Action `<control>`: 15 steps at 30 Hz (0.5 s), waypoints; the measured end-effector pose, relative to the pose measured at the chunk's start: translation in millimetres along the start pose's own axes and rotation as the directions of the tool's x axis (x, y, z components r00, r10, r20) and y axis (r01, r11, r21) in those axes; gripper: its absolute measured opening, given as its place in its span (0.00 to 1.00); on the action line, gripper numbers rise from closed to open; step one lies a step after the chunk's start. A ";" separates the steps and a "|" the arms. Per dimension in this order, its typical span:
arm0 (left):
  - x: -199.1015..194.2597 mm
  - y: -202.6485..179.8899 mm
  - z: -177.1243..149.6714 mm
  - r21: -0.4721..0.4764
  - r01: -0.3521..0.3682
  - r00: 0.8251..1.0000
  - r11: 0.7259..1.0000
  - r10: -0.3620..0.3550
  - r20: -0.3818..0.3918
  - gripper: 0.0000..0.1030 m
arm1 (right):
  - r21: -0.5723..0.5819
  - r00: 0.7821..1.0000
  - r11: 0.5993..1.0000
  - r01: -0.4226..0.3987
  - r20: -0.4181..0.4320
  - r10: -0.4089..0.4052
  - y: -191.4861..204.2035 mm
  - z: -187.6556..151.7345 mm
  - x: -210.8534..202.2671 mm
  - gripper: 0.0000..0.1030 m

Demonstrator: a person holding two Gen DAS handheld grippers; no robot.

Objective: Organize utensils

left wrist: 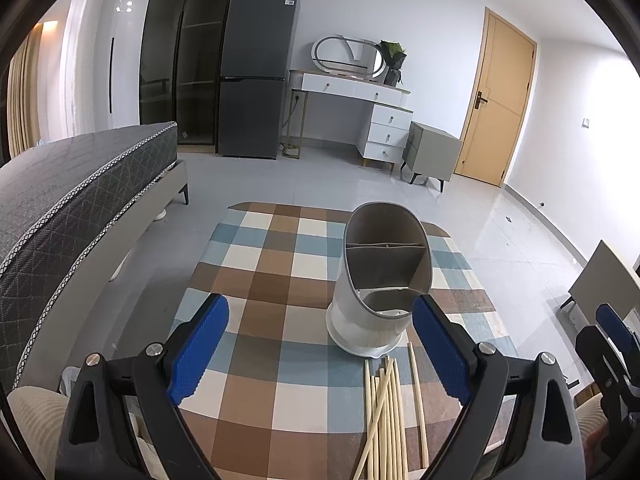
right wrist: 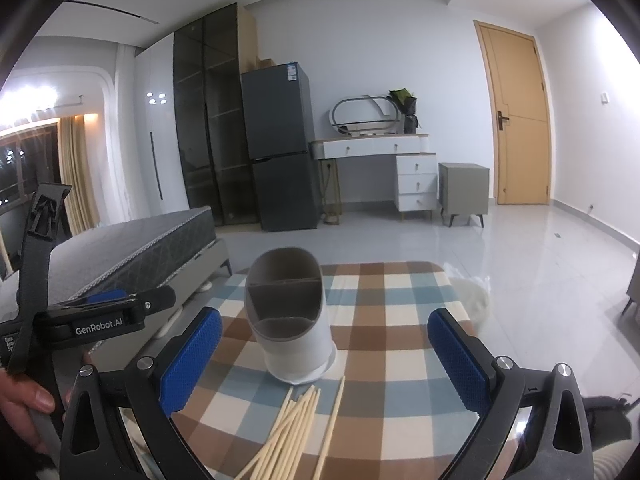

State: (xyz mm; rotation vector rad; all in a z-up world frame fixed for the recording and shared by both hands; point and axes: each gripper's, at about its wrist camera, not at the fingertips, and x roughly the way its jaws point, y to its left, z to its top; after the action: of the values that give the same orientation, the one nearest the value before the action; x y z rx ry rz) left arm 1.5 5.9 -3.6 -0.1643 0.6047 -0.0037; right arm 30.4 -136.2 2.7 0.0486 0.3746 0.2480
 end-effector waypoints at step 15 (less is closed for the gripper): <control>0.3 -0.1 -0.1 -0.002 0.002 1.000 1.000 -0.002 -0.009 0.88 | -0.001 1.000 1.000 0.004 -0.005 -0.004 -0.6 -0.9 0.5 1.00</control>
State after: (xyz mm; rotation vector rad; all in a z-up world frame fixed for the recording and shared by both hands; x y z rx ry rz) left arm 1.7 5.7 -3.8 -0.1665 0.6137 -0.0054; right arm 30.7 -136.6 1.6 0.0458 0.3792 0.2442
